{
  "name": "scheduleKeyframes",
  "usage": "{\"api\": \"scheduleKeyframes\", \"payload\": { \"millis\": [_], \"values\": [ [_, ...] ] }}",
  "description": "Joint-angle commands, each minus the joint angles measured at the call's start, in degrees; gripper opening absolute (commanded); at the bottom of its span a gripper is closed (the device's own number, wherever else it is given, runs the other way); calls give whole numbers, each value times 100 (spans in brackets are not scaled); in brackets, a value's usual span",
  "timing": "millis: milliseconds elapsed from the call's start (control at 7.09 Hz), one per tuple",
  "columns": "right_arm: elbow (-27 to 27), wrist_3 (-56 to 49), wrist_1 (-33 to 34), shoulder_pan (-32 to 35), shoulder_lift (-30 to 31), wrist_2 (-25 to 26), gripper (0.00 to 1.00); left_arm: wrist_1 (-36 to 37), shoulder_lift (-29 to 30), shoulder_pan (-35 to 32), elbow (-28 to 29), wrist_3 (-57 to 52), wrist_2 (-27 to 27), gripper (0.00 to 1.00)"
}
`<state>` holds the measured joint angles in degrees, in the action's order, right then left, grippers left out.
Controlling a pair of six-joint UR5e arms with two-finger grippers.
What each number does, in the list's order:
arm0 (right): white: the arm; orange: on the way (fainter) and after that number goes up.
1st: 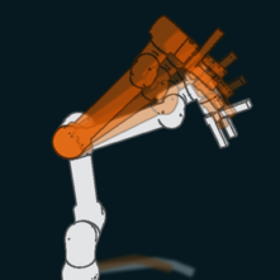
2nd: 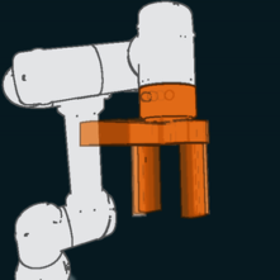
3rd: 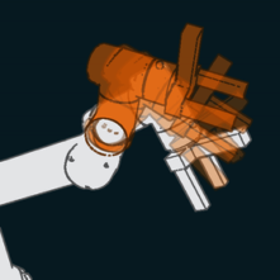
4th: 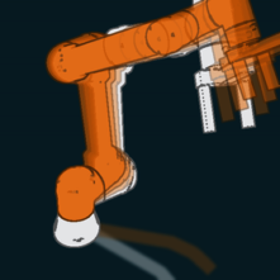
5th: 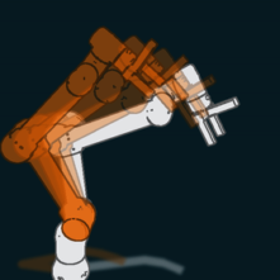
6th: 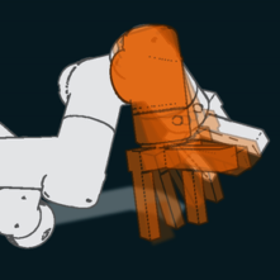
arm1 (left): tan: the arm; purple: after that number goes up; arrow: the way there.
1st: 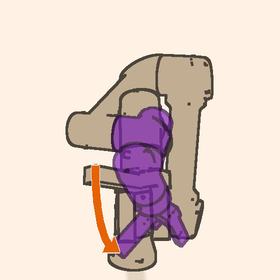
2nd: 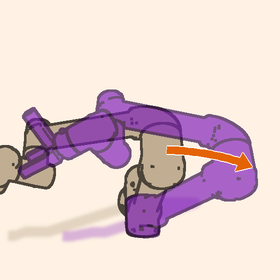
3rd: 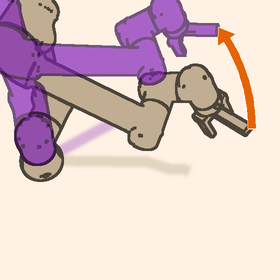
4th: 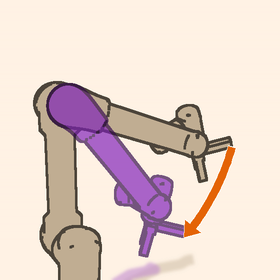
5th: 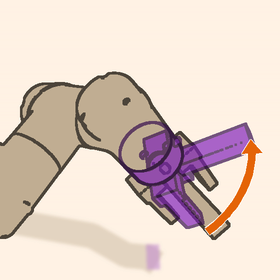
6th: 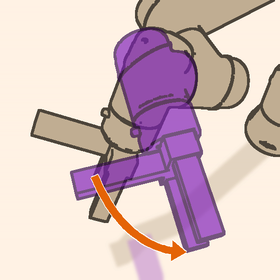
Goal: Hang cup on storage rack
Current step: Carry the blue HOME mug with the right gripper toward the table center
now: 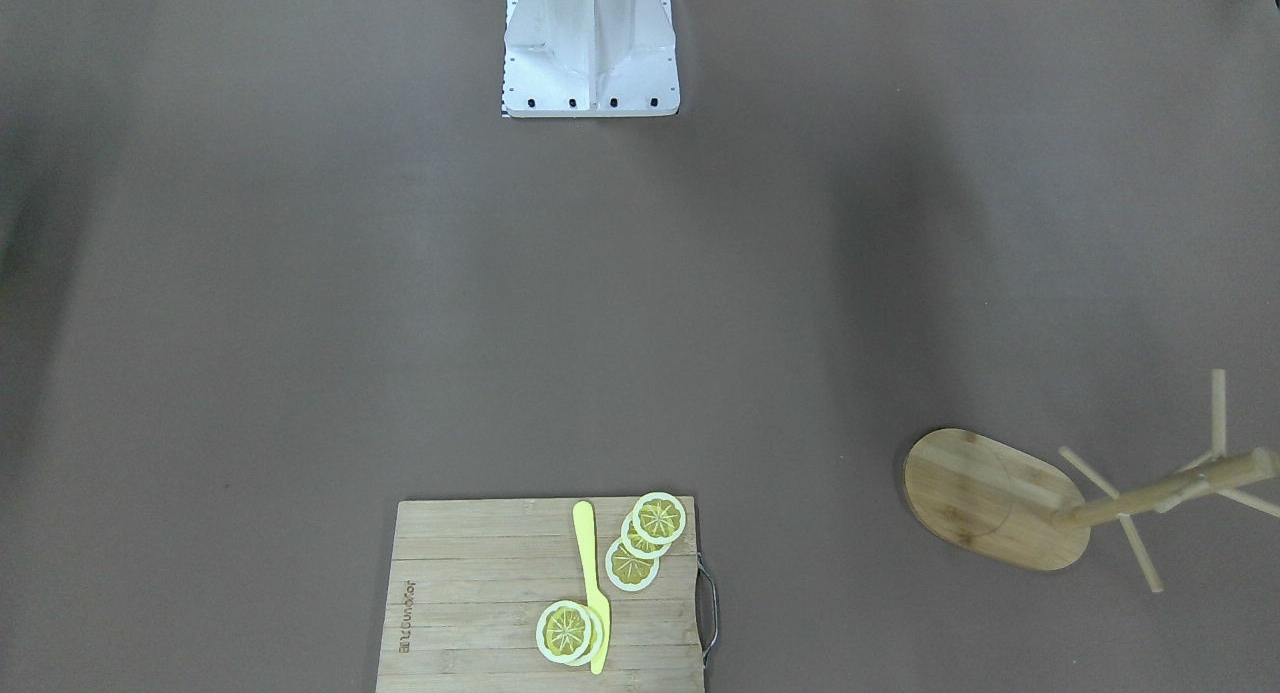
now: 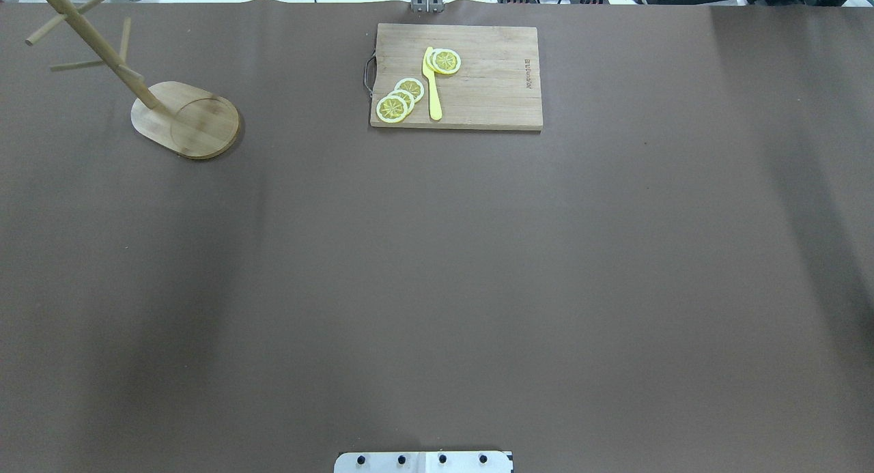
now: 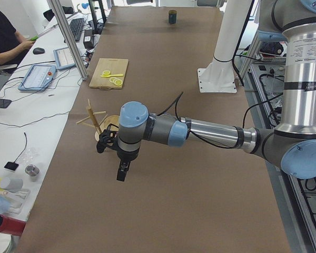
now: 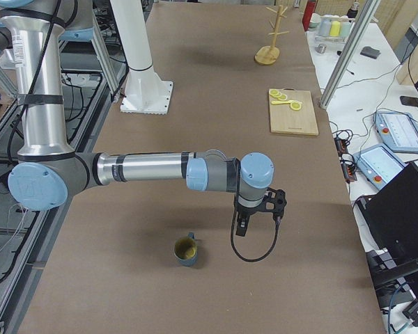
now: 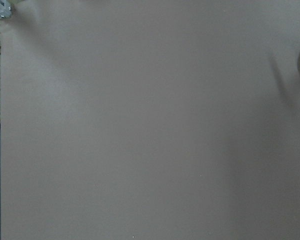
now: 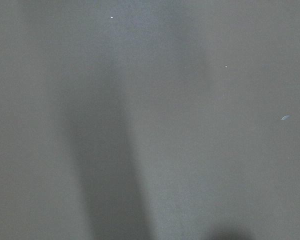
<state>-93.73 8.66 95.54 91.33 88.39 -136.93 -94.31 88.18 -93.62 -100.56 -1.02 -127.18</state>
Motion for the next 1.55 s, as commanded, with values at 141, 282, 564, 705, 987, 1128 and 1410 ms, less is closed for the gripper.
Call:
{"api": "scheduleKeyframes", "payload": {
  "millis": [141, 282, 564, 705, 987, 1128, 1410],
  "values": [
    [-48, 4, 9, 25, 29, 0, 100, -9, 6, 28, 19, 5, 26, 98],
    [-48, -5, 0, 25, 29, -9, 100, -9, -3, 28, 19, 5, 26, 98],
    [-48, -5, 9, 34, 29, -18, 100, -17, -3, 28, 28, 14, -26, 98],
    [-48, -5, 0, 34, 29, -18, 100, -17, 15, 28, 158, 40, 0, 98],
    [-162, -5, 17, 34, 38, -18, 100, -9, 59, 28, 343, 67, -35, 98],
    [-163, -5, 18, 34, 38, -18, 100, -35, 59, 28, 327, 58, -44, 98],
    [-172, -5, 9, 34, 73, -26, 100, -26, 59, 28, 309, 32, -35, 98]
  ]
}}
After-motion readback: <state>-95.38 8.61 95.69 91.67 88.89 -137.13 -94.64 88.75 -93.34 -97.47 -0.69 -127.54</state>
